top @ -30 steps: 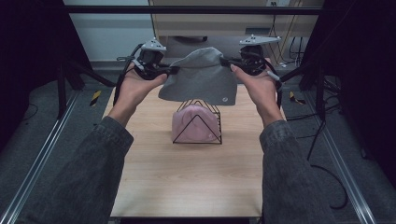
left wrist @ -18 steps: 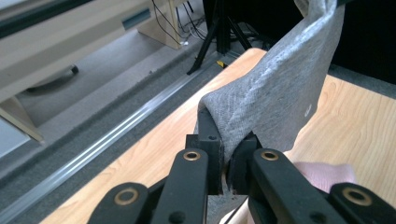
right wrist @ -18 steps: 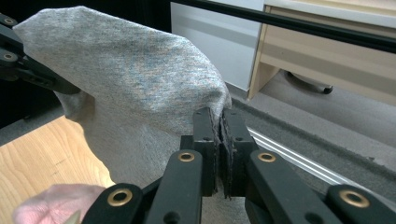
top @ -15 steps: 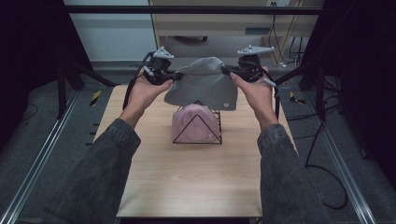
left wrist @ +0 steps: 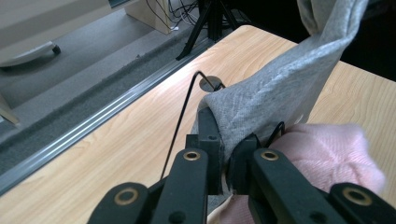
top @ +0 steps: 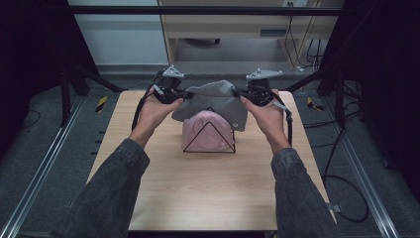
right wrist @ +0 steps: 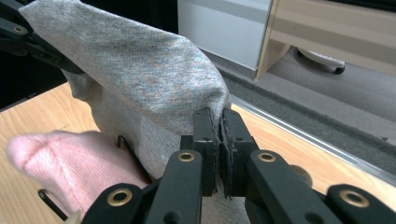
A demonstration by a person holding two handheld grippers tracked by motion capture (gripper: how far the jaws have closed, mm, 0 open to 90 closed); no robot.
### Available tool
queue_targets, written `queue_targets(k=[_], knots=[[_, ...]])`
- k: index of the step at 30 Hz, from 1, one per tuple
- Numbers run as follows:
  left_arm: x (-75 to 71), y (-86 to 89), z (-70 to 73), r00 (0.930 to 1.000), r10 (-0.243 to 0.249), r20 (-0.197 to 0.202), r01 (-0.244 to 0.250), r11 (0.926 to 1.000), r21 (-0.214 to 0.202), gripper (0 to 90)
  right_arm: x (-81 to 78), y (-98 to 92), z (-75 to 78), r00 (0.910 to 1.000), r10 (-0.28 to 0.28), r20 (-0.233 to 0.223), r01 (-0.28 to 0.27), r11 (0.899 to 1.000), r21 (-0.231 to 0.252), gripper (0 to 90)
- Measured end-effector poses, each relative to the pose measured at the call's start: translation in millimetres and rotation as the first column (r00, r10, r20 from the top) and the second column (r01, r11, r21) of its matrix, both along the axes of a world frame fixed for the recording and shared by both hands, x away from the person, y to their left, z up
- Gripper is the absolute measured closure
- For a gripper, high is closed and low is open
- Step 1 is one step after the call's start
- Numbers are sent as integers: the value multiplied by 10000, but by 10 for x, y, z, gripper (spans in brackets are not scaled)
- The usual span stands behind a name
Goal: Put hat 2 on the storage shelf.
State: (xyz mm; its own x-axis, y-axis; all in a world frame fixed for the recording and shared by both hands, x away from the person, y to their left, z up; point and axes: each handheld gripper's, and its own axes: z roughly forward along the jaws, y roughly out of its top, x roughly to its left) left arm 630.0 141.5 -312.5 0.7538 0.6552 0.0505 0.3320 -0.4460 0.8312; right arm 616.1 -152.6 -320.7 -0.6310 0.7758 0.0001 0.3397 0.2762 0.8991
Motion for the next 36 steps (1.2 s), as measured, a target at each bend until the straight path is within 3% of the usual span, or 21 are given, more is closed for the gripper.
queue_targets(k=[4, 19, 36], knots=[[-10, 19, -87, 10000, -20, -38, 20, 10000, 54, 867, 2, 36, -151, 9999, -18, -115, 17, 10000, -88, 863], [-45, 85, -418, 9991, -10, -420, 11, 10000, 41, 866, -17, 89, -467, 9978, 153, -647, -159, 9998, -74, 862], [-58, 80, -617, 9971, -74, -763, 79, 10000, 61, 865, -55, 81, -602, 9963, 208, -837, -228, 9995, -231, 859]])
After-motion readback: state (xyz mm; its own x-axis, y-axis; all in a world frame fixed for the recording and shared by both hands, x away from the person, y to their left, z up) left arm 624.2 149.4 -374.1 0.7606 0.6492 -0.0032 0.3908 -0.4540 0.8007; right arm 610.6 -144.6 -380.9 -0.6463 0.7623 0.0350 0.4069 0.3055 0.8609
